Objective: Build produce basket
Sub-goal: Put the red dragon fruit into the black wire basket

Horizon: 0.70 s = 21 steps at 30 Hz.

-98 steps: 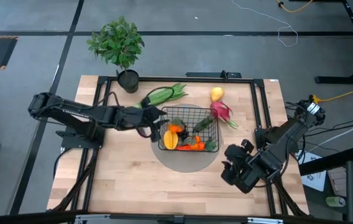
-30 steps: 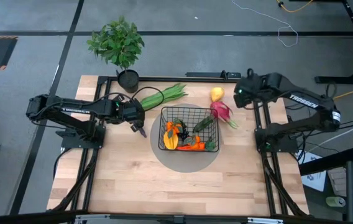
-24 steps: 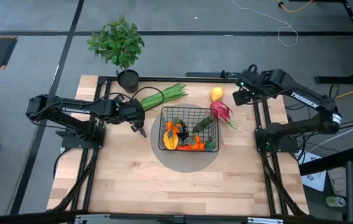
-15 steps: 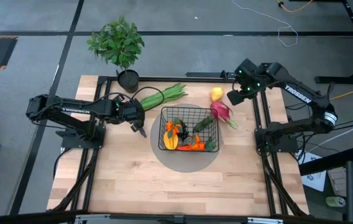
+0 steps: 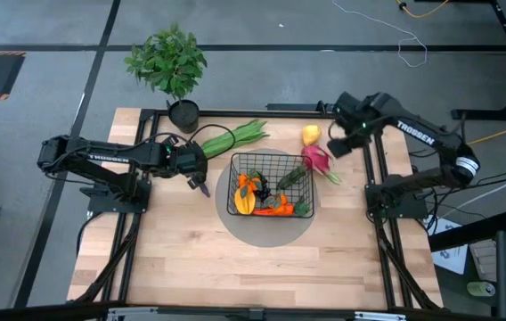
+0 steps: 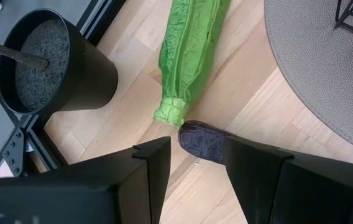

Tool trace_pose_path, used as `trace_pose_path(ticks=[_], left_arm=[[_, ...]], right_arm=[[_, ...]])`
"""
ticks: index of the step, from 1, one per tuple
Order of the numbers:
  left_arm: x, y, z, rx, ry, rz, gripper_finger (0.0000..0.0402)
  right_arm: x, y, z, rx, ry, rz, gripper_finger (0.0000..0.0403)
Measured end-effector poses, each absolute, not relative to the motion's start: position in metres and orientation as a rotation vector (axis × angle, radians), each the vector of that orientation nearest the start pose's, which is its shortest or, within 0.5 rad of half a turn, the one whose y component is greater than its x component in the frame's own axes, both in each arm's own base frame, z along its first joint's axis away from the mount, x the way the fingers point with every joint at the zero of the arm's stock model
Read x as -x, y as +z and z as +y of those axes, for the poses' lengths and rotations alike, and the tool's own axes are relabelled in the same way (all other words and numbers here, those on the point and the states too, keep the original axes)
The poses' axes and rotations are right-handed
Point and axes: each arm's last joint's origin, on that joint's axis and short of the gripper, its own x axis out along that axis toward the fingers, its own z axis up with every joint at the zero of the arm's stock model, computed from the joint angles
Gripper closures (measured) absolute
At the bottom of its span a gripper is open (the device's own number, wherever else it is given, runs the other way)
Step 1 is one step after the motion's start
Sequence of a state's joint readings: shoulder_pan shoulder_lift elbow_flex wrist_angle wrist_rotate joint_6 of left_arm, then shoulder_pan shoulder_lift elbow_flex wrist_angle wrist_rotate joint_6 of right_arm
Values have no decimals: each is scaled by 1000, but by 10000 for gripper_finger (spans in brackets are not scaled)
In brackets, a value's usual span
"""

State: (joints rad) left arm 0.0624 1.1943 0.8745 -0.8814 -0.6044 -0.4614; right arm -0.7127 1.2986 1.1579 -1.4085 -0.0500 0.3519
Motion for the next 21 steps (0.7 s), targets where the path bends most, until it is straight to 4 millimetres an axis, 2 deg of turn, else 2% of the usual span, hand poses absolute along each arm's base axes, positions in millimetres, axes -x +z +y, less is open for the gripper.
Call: trace_pose_path(ticks=[5,9,14,21], left_arm=[[-206,244,29,67,833,1007,266],[-206,244,29,71,835,1004,266],[-206,244,29,74,836,1001,266],[-206,244,29,65,832,1005,266]], right_arm=[[-140,253,-98,-919,-783,1411,199],[-137,238,-81,-958,-736,1322,199],[-145,230,-75,-929,-729,1137,199],[-152,201,-70,-845,-792,1077,199]])
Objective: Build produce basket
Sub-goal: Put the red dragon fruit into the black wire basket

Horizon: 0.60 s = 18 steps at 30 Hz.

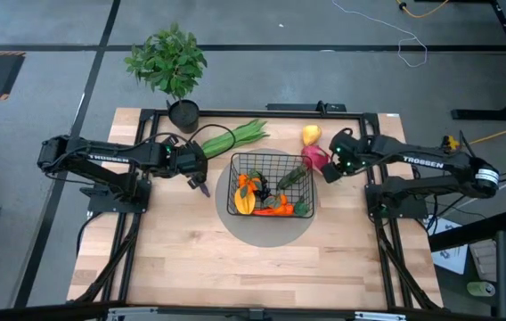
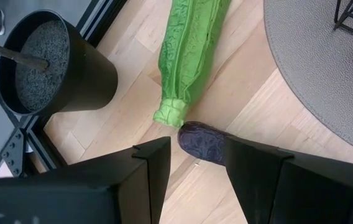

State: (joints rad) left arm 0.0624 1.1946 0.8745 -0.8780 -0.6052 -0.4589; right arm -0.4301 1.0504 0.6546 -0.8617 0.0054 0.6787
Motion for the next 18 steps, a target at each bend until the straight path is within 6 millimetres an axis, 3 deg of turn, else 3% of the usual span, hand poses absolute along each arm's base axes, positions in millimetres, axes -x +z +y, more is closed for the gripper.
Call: trace_pose_path(ticks=[6,13,18], left_arm=[[-206,244,29,45,820,1014,266],[-206,244,29,44,820,1014,265],[-206,244,29,45,820,1014,265]], right_arm=[[-157,183,-67,-841,-768,995,199],[-148,158,-66,-804,-901,973,199],[-147,155,-67,-781,-922,950,199]])
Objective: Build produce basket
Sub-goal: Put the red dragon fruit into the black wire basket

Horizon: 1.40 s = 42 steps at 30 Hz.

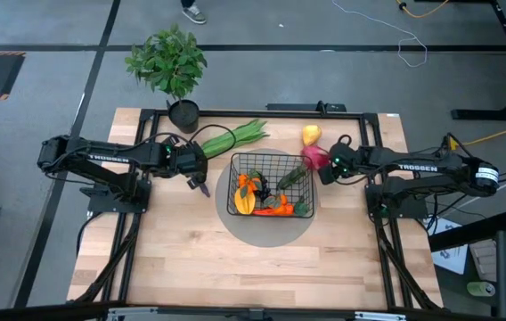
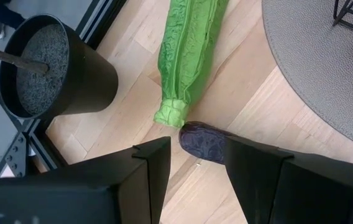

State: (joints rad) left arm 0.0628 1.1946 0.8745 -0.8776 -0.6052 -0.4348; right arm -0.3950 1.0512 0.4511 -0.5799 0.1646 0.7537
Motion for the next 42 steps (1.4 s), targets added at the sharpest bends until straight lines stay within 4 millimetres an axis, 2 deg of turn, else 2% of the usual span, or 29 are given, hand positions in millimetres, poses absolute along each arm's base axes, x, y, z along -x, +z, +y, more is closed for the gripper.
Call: trace_pose_path(ticks=[8,13,18,24,29,33,38,42], left_arm=[[-206,244,29,45,819,1015,265],[-206,244,29,45,820,1014,265],[-206,244,29,45,819,1015,265],[-206,244,30,45,820,1015,266],[-206,244,30,45,820,1015,266],[-206,244,30,45,819,1015,266],[-206,244,30,45,819,1014,266],[-206,244,30,45,819,1014,266]], right_arm=[[-152,157,-69,-755,-890,904,212],[-152,157,-69,-737,-879,911,273],[-152,157,-69,-712,-865,922,380],[-153,161,-69,-682,-853,917,399],[-157,185,-70,-602,-920,807,401],[-166,215,-66,-535,-909,705,401],[-186,254,-53,-451,-718,572,402],[-201,273,-34,-395,-469,456,402]])
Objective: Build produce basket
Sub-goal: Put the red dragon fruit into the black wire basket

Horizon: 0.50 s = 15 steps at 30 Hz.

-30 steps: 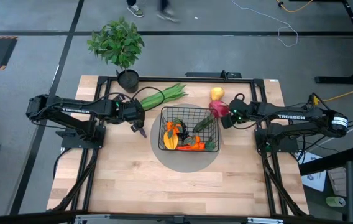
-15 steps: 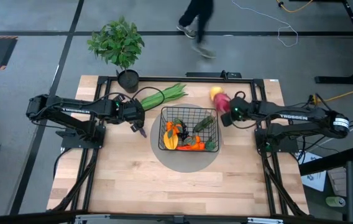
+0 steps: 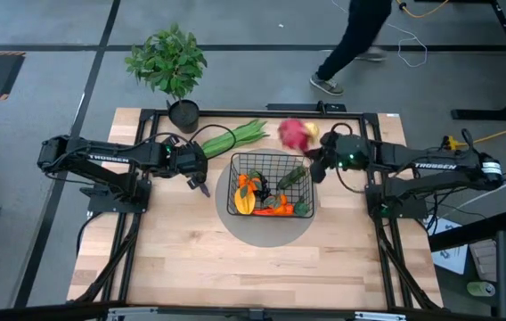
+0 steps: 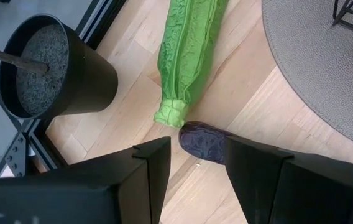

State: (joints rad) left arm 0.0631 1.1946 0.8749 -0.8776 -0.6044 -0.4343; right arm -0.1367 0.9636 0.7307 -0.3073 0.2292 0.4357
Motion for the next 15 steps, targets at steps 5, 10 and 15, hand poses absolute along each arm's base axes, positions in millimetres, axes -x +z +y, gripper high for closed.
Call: trace_pose_path(ticks=[5,10,15], left_arm=[[-206,244,30,45,819,1014,266],[-206,244,30,45,819,1014,266],[-206,244,30,45,819,1014,266]], right_arm=[[-210,282,-13,-361,-296,376,394],[-210,283,-1,-328,-236,385,368],[-212,282,8,-294,-163,399,331]])
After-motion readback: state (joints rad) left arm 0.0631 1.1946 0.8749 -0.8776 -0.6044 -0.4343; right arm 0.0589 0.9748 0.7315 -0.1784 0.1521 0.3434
